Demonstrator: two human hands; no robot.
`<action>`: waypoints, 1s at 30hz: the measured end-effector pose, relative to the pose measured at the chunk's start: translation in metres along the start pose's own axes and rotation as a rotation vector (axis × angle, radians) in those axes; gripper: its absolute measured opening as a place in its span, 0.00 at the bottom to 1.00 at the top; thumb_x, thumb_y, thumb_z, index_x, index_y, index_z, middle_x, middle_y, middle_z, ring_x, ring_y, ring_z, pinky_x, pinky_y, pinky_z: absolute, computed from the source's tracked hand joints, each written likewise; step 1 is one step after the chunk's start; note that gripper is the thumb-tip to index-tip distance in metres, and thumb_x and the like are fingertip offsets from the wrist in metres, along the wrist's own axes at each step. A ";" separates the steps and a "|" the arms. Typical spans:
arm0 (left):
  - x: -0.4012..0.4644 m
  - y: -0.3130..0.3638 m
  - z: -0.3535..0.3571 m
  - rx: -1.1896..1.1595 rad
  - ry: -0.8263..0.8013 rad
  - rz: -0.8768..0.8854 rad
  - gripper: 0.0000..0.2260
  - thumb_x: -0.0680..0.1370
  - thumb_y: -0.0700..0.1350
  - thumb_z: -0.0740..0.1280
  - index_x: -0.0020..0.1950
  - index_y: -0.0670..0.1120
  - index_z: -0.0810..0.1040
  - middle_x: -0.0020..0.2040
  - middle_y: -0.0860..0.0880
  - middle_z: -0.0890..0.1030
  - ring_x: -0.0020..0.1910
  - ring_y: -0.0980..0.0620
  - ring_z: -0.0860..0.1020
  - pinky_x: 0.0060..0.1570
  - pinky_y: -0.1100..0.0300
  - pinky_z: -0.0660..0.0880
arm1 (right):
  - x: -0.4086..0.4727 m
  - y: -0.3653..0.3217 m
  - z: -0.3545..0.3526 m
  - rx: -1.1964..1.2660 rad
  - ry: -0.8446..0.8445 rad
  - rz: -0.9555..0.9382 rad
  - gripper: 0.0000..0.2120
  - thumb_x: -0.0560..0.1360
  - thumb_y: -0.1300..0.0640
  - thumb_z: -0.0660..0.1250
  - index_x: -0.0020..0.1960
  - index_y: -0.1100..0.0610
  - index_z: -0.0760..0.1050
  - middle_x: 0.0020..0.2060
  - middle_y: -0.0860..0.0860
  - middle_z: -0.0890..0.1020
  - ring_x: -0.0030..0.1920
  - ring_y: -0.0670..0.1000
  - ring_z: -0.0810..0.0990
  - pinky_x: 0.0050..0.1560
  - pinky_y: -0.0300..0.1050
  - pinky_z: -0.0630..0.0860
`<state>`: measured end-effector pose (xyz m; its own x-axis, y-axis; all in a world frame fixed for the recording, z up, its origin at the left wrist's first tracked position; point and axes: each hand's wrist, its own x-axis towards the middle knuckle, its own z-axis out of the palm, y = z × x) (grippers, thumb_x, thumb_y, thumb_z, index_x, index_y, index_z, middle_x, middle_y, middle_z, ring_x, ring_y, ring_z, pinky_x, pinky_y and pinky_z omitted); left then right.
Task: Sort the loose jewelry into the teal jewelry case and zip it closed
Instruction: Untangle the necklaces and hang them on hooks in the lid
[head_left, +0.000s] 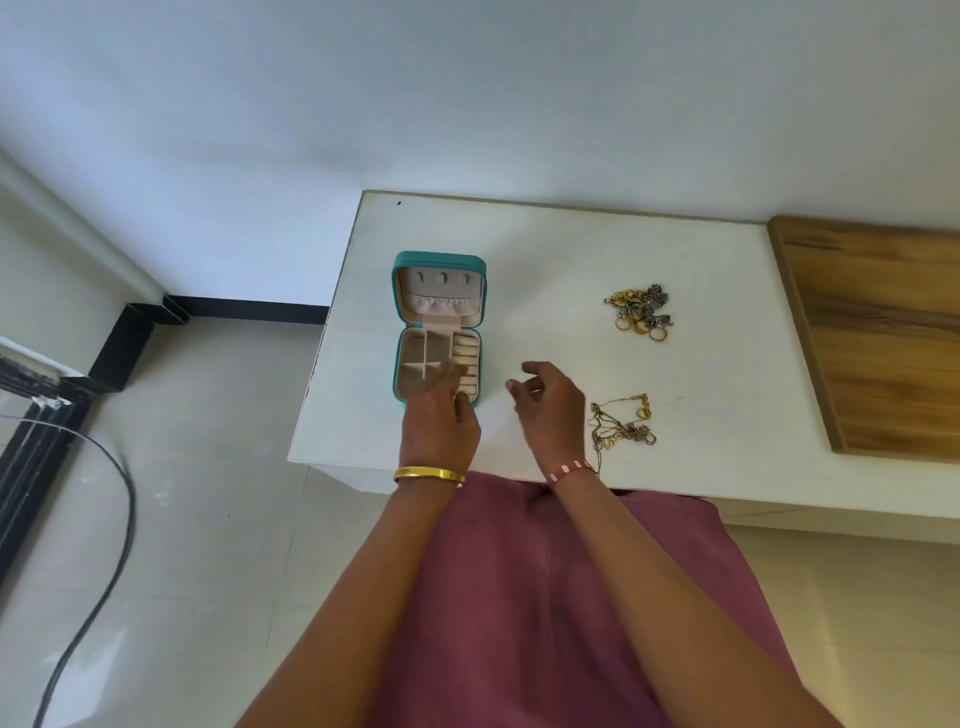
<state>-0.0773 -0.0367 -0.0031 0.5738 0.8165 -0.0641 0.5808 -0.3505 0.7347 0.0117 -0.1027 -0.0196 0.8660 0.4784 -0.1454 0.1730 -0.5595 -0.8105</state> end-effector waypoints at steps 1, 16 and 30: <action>-0.007 0.008 0.006 -0.045 0.004 0.022 0.15 0.75 0.33 0.60 0.61 0.39 0.75 0.63 0.41 0.76 0.63 0.44 0.73 0.60 0.65 0.65 | -0.002 0.007 -0.011 0.035 0.035 0.012 0.13 0.73 0.62 0.67 0.57 0.63 0.76 0.40 0.57 0.81 0.43 0.57 0.81 0.52 0.53 0.78; -0.052 0.046 0.086 -0.078 -0.349 0.066 0.16 0.76 0.34 0.58 0.63 0.41 0.74 0.63 0.44 0.76 0.63 0.48 0.73 0.58 0.74 0.59 | 0.000 0.100 -0.097 -0.039 0.265 0.167 0.08 0.74 0.65 0.65 0.51 0.63 0.79 0.46 0.59 0.82 0.41 0.49 0.75 0.38 0.29 0.65; -0.055 0.039 0.090 -0.047 -0.319 0.088 0.16 0.76 0.33 0.58 0.62 0.42 0.75 0.62 0.45 0.77 0.62 0.49 0.74 0.61 0.70 0.62 | 0.030 0.095 -0.082 -0.285 0.217 0.179 0.06 0.74 0.61 0.64 0.49 0.61 0.77 0.48 0.57 0.80 0.52 0.57 0.76 0.42 0.45 0.71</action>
<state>-0.0346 -0.1368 -0.0320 0.7765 0.5970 -0.2018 0.4981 -0.3853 0.7768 0.0928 -0.1966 -0.0549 0.9681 0.2188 -0.1222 0.1068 -0.8013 -0.5887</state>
